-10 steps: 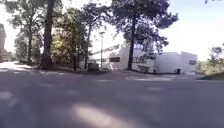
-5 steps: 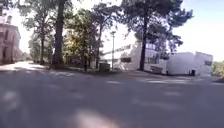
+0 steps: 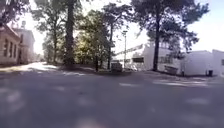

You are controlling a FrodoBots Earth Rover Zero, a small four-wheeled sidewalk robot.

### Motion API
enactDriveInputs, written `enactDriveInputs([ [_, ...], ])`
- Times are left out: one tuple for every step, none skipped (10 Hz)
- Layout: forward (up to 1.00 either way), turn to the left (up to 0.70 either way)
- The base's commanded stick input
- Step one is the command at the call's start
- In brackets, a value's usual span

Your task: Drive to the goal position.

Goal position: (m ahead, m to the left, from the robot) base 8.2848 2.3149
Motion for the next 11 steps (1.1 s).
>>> enactDriveInputs([
  [0.70,0.35],
  [0.70,0.35],
  [0.70,0.35],
  [0.70,0.35],
  [0.70,0.35],
  [0.70,0.35],
  [0.70,0.35],
  [0.70,0.35],
  [0.70,0.35],
  [0.70,0.35],
  [0.70,0.35],
])
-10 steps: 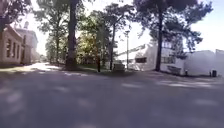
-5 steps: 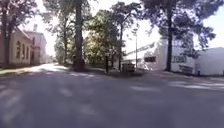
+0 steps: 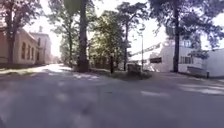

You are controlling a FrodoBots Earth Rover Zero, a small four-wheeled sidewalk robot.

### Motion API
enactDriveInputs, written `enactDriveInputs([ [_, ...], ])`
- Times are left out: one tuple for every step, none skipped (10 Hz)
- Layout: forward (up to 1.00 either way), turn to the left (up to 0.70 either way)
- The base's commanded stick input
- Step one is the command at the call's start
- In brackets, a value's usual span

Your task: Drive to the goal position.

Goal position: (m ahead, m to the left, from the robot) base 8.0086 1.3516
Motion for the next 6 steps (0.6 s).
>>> enactDriveInputs([
  [0.70,0.35],
  [0.70,0.35],
  [0.70,0.35],
  [0.70,0.35],
  [0.70,0.35],
  [0.70,0.35],
])
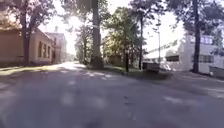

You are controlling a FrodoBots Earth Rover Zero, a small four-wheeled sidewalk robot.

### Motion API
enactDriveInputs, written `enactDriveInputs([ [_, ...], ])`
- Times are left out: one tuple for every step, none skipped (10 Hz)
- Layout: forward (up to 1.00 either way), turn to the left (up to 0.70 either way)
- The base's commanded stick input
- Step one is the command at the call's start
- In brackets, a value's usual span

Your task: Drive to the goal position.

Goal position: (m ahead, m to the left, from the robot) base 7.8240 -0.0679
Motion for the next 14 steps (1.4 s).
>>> enactDriveInputs([
  [0.70,0.35],
  [0.70,0.35],
  [0.70,0.35],
  [0.70,0.35],
  [0.70,0.35],
  [0.70,0.35],
  [0.70,0.35],
  [0.70,0.35],
  [0.70,0.35],
  [0.70,0.35],
  [0.70,0.35],
  [0.70,0.35],
  [0.70,0.35],
  [0.70,0.35],
])
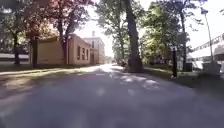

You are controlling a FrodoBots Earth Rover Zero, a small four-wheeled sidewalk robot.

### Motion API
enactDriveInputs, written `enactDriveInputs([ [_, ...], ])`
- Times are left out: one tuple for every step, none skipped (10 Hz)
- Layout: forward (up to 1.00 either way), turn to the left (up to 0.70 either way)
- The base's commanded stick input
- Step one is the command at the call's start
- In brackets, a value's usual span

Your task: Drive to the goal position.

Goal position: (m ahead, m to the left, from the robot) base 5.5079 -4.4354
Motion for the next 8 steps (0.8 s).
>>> enactDriveInputs([
  [0.70,0.31],
  [0.70,0.14],
  [0.70,0.00],
  [0.70,0.00],
  [0.70,0.00],
  [0.70,0.00],
  [0.70,0.00],
  [0.70,0.00],
])
